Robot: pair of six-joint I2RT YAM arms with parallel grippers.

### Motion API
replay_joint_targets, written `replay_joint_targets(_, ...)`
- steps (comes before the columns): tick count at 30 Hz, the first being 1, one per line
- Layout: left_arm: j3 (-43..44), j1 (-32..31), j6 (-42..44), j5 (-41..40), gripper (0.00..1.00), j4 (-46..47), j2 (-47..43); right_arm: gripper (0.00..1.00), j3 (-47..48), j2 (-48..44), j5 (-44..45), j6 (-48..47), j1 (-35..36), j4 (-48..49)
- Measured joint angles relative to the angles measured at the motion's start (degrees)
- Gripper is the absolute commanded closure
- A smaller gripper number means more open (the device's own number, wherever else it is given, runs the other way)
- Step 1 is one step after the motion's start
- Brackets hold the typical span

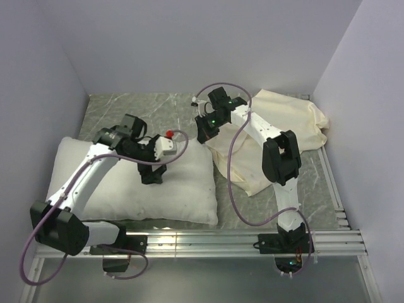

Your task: Put the pillow into the pillowcase

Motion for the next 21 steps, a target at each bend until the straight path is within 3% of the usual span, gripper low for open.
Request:
replay_joint_targets(3,-3.78,-4.76,-2.32,-3.41,0.01,4.98,2.54,0.97,0.02,0.0,0.04,0.15,0.02,-0.04)
replay_joint_targets(4,-5.77,-5.64,-3.21,-4.92,0.05,7.54,3.48,0.84,0.02,0.0,0.17,0.15,0.0,-0.15)
replay_joint_targets(5,-7.82,-6.21,-3.87,-6.23,0.5,9.79,4.63,0.75,0.04,0.0,0.46,0.24,0.0,-0.35)
replay_joint_targets(6,-9.18,-6.47,-4.24,-6.8,0.67,11.37,5.79,0.65,0.04,-0.04,0.81,0.09,0.0,-0.66)
replay_joint_targets(7,-10.32,-6.54,-4.02,-7.3,0.78,12.74,7.02,0.51,-0.15,-0.39,1.31,-0.17,-0.35,-0.96)
replay_joint_targets(8,-11.15,-6.34,-3.76,-7.21,0.87,13.6,8.28,0.47,-0.79,-0.98,1.84,-0.48,-0.63,-1.22)
replay_joint_targets(11,-13.73,-3.96,-1.73,-3.67,1.0,15.3,8.48,0.42,-5.77,-5.35,3.61,-1.81,-2.82,-0.92)
replay_joint_targets(17,-15.91,1.73,3.56,2.43,1.0,14.47,2.34,0.39,-14.1,-15.34,13.97,-4.74,-10.56,-0.42)
replay_joint_targets(21,-13.94,7.3,7.89,6.34,1.0,9.6,4.61,0.32,-16.48,-15.26,19.3,-6.16,-9.09,1.36)
